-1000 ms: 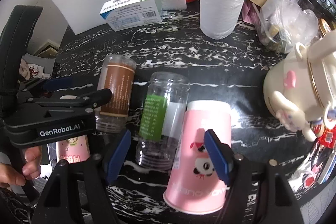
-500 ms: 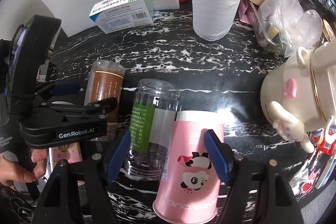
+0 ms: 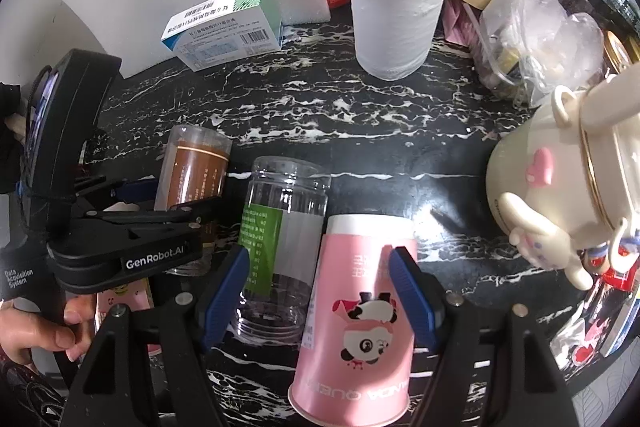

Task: Flip cup upside down
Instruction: 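Close the right gripper around the brown-label jar's body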

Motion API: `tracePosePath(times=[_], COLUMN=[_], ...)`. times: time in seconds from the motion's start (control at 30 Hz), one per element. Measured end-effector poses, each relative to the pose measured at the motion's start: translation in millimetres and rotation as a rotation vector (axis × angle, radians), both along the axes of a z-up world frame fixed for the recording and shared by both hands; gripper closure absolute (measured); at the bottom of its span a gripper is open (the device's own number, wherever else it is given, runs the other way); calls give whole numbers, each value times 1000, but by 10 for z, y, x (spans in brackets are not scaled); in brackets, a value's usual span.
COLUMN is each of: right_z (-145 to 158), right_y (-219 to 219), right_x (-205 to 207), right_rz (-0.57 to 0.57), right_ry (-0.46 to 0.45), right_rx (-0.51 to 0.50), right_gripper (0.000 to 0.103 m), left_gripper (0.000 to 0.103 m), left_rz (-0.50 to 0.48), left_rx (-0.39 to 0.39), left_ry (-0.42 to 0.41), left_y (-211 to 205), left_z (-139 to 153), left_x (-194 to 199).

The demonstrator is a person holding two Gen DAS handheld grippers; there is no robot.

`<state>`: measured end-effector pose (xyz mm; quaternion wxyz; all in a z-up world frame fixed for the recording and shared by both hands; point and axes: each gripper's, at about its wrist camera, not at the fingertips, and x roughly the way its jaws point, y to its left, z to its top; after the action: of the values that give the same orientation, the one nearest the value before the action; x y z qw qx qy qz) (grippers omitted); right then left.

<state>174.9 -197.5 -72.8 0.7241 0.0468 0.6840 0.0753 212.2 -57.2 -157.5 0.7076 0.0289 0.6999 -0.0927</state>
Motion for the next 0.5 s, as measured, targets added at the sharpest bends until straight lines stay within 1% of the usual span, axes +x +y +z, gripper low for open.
tracePosePath(times=[0.17, 0.33, 0.5], right_z=[112, 258, 386], right_y=[-10, -6, -18], right_x=[-80, -222, -425], right_rz=[-8, -8, -12], right_ry=[-23, -50, -64], right_rx=[2, 6, 13], right_gripper=[31, 31, 31], left_gripper=[43, 43, 43], left_rz=[-2, 0, -4], left_rx=[8, 5, -3], left_ry=[-29, -30, -27], left_y=[56, 74, 100], left_z=[125, 287, 439], left_x=[-140, -282, -536])
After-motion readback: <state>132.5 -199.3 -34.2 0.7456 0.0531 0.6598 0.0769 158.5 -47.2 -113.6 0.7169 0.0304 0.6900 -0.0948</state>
